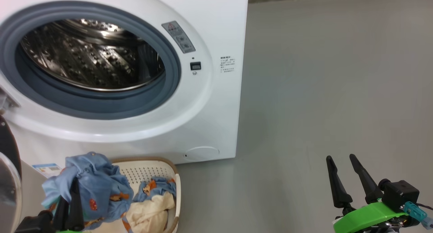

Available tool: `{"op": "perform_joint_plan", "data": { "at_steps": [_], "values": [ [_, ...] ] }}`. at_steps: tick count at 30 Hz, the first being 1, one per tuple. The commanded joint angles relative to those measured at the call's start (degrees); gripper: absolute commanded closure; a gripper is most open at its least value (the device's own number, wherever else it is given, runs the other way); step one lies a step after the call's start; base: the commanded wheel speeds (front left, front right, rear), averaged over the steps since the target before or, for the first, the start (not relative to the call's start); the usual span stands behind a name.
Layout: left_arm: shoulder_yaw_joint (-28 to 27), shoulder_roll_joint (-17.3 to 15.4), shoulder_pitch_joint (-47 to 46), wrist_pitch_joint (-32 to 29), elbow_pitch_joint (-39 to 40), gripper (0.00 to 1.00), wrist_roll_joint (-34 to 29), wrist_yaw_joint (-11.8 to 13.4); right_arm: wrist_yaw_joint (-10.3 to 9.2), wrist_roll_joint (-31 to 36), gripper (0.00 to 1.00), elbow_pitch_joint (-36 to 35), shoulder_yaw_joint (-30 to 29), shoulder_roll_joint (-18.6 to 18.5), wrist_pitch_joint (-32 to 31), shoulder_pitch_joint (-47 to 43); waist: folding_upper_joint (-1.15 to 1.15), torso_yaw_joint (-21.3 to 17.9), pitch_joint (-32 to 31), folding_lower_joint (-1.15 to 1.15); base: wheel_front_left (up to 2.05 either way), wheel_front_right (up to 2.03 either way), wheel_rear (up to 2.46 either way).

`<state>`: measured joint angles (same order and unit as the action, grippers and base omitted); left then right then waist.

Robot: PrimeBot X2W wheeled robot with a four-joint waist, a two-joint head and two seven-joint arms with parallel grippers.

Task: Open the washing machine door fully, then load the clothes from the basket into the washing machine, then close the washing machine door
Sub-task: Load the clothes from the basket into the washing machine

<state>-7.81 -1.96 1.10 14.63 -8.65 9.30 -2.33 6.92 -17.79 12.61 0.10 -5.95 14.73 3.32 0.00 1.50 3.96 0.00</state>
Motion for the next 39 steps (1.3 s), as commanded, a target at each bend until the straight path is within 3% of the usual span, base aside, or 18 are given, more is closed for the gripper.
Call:
{"op": "perform_joint_plan", "data": {
  "at_steps": [1,15,26,39],
  "values": [
    [-1.61,-0.92,-2.29,0.37,1.06,1.0,0.18,0.0,0.57,0.26,0.0,-1.58,1.27,-0.61,0.27,0.59,0.0,-0.07,1.15,0.0,0.0,0.0,0.0],
    [-3.01,-1.84,-15.87,0.37,-5.52,1.0,-1.26,-1.19,0.57,0.48,0.0,-2.54,1.78,-0.8,0.27,4.6,0.0,-2.64,10.81,0.0,0.0,0.0,0.0],
    [-4.19,-5.98,-29.98,0.37,-8.57,1.0,-3.56,-2.17,0.57,0.23,0.0,-2.63,2.66,-0.43,0.27,7.82,0.0,-4.57,15.06,0.0,0.0,0.0,0.0],
    [-3.21,-10.19,-43.25,0.37,-17.78,1.0,-5.12,-2.85,0.57,-0.42,0.0,-3.23,2.71,-0.03,0.27,9.94,0.0,-6.94,21.47,0.0,0.0,0.0,0.0]
  ]
}}
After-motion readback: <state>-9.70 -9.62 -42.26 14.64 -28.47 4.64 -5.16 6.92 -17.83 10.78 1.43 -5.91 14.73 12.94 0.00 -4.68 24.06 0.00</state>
